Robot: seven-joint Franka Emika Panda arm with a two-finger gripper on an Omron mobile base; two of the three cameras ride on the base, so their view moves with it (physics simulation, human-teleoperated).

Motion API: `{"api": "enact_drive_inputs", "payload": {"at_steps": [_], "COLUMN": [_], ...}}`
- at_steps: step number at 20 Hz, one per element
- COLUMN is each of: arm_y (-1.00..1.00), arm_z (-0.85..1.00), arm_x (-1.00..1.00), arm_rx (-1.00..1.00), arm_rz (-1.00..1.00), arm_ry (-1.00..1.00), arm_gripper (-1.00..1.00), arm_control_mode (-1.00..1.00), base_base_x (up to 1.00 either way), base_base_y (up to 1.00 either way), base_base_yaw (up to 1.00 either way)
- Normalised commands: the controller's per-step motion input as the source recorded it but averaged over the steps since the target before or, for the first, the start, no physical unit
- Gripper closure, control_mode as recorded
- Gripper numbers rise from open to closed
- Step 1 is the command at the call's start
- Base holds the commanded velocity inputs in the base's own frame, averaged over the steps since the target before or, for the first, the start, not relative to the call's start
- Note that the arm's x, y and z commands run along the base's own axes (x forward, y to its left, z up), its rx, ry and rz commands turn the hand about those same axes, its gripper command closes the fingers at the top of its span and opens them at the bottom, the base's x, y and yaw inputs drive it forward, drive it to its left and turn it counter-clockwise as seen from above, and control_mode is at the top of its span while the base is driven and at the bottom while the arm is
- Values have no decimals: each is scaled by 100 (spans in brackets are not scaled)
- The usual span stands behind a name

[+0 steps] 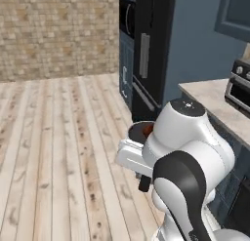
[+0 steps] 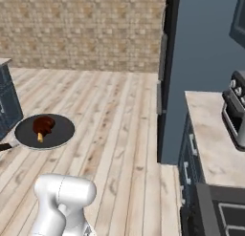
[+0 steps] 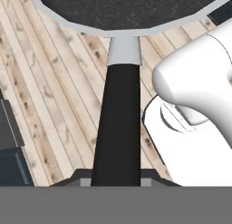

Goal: Pick up the pan with the steak in it and place it on the dining table. Then place the steak on the plate.

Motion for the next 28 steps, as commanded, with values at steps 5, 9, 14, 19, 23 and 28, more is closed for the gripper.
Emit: {"api": "enact_drive_inputs", "payload": {"at_steps": [5, 9, 14, 19, 23, 28], "arm_y": [0, 0, 0, 0, 0, 0], "arm_z": [0, 0, 0, 0, 0, 0], "arm_x": [0, 0, 0, 0, 0, 0], "arm_rx": [0, 0, 0, 0, 0, 0], "arm_rz": [0, 0, 0, 0, 0, 0], "arm_ry": [0, 0, 0, 0, 0, 0], "arm_gripper": [100, 100, 100, 100, 100, 100], "arm_control_mode": [100, 100, 100, 100, 100, 100], "base_base_x": [-4, -3, -5, -5, -3, 0], "base_base_y": [0, 0, 0, 0, 0, 0], "base_base_yaw": [50, 50, 50, 50, 50, 49]}}
